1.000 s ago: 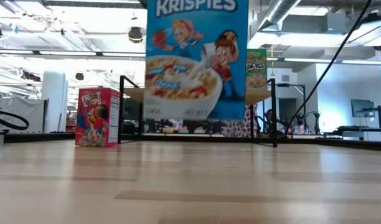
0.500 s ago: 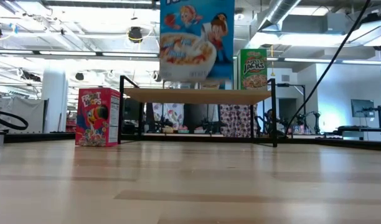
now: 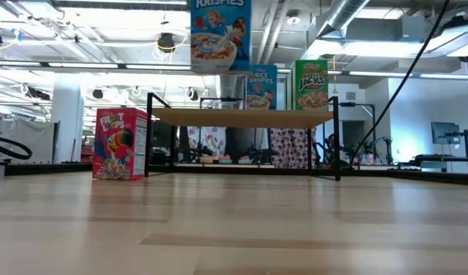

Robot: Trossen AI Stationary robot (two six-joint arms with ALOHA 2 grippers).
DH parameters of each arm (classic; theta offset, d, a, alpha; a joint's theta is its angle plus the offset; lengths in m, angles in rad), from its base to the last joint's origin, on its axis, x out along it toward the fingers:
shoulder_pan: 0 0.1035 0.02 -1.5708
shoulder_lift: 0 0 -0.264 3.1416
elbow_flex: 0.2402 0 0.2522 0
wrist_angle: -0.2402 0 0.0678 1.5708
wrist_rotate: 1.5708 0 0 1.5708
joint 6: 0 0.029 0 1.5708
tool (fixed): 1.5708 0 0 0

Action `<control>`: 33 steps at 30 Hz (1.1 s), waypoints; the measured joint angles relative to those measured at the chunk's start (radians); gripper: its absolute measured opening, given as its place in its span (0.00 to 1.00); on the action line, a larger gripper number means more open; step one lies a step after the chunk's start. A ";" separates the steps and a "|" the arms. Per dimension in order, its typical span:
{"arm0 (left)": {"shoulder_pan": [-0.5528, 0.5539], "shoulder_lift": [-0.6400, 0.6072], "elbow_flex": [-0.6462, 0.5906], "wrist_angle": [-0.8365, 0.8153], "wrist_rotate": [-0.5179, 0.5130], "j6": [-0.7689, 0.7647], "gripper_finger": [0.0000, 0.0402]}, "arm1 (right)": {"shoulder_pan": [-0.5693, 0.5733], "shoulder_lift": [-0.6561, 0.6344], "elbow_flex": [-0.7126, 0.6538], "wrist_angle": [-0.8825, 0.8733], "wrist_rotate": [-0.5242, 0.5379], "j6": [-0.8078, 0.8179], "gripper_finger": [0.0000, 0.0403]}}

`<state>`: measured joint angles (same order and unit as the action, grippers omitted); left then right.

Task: Stack cereal on shelf
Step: Put the blue cereal box on the shelf aligned with the other blue cereal box

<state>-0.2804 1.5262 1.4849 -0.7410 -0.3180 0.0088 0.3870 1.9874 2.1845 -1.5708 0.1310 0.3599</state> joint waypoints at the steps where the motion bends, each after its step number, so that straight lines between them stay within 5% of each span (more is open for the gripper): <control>1: 0.005 -0.007 0.000 -0.013 0.000 0.006 0.45 | -0.006 0.007 0.000 -0.001 0.000 0.002 0.65; 33: 0.012 -0.095 0.000 -0.055 0.062 -0.016 0.45 | -0.039 0.026 0.002 0.055 0.001 -0.027 0.65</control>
<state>-0.2684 1.4311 1.4849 -0.7963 -0.2555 -0.0076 0.3482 2.0131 2.1867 -1.5159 0.1322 0.3324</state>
